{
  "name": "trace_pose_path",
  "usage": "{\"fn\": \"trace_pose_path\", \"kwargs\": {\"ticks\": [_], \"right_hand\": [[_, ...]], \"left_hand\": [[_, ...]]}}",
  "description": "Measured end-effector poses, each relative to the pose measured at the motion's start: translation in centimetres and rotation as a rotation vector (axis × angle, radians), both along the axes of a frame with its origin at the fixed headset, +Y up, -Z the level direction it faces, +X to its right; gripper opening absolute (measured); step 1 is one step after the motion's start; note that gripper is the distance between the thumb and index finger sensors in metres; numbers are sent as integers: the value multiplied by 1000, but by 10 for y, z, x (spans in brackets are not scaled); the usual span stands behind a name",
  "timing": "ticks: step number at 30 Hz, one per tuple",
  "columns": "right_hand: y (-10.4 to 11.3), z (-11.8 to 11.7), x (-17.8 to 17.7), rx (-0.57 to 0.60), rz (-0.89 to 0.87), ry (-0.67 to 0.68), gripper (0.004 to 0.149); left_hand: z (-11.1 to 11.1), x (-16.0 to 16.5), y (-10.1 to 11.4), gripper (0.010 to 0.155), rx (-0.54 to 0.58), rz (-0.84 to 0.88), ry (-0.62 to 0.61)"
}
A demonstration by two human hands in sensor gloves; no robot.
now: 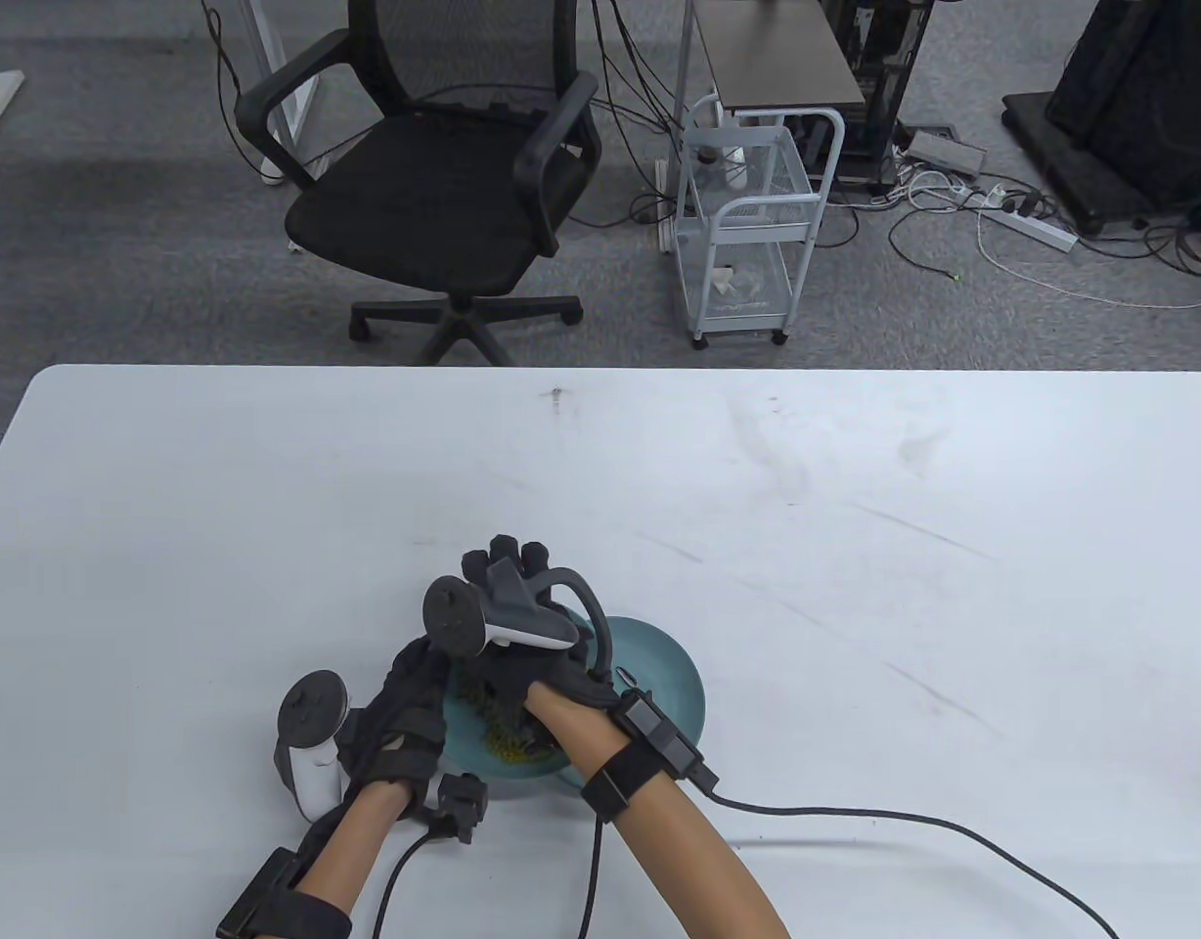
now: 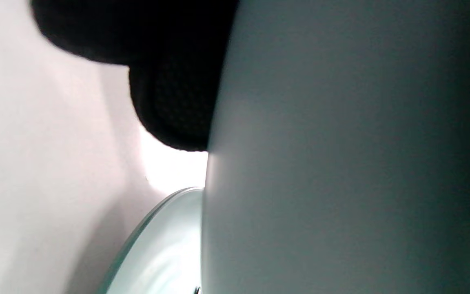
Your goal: Pick sunflower seeds with hand pinch into plate
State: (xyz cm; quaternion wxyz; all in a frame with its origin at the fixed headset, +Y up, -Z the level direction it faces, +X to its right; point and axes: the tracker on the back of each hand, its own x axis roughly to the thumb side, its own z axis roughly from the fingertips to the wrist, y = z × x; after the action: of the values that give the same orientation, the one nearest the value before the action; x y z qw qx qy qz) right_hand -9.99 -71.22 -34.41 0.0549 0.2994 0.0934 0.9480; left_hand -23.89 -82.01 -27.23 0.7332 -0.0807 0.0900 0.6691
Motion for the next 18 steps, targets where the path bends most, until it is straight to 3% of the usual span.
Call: {"fn": "trace_pose_path", "kwargs": {"ticks": [10,18], "right_hand": [[23,4,23,17,-71,-52,33],[42,18,71,39,-131,-119,33]], "left_hand": [[1,-3,1,47,-8,-6,22],[1,-6,2,47,-12,-7,41]]}}
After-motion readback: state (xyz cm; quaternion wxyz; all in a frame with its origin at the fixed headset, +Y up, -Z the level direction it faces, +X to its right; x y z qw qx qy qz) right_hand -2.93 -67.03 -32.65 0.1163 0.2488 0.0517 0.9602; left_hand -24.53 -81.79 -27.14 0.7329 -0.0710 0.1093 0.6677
